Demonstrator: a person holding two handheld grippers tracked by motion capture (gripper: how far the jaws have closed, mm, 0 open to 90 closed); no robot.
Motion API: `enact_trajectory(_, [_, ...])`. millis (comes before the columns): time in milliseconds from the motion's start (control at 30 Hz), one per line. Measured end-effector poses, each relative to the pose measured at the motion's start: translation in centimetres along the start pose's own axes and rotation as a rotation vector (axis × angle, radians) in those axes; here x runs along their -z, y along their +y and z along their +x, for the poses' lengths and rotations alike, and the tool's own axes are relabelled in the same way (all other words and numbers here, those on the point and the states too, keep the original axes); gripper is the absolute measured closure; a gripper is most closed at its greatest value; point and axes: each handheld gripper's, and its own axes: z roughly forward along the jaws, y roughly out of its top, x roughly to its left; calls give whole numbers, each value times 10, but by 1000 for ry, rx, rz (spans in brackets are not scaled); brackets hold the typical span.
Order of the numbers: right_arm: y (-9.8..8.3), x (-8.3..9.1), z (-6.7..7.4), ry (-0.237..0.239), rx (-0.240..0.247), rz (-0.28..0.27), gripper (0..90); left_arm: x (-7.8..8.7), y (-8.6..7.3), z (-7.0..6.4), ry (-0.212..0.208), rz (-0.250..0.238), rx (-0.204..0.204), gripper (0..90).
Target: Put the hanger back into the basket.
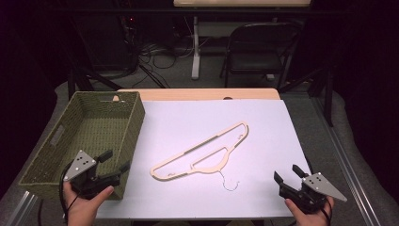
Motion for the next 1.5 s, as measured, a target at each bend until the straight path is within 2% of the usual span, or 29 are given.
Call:
enact_trajectory(100, [1,0,-3,-1,-18,5,290,-2,0,0,5,9,-1,250])
enact_trajectory(133, [1,-1,-4,-5,-20,1,290,-3,1,-1,11,26,-16,250])
enact_trajectory(233, [2,-3,-4,1,-16,5,291,-5,2,-3,13,35,-29,249])
enact_trajectory(467, [5,-12,-3,18,-6,10,290,-6,14,-5,12,30,-27,246])
enact_trajectory(667, [5,-18,1,43,2,43,290,-5,23,1,-1,62,0,207])
enact_trajectory(767, [4,-18,2,54,-4,60,290,-6,30,4,-13,94,14,193])
enact_trajectory(967, [4,-20,1,74,-6,59,290,-16,46,5,-20,179,-32,189])
enact_trajectory(1033, [3,-20,3,78,-6,61,290,-21,49,5,-20,198,-35,185])
enact_trajectory(1200, [3,-19,6,83,11,59,290,-28,58,7,-29,242,-22,186])
enact_trajectory(1367, [1,-18,4,83,2,75,290,-34,67,8,-29,319,-68,187])
enact_trajectory(1500, [0,-18,5,82,-3,65,290,-37,71,7,-32,346,-76,187])
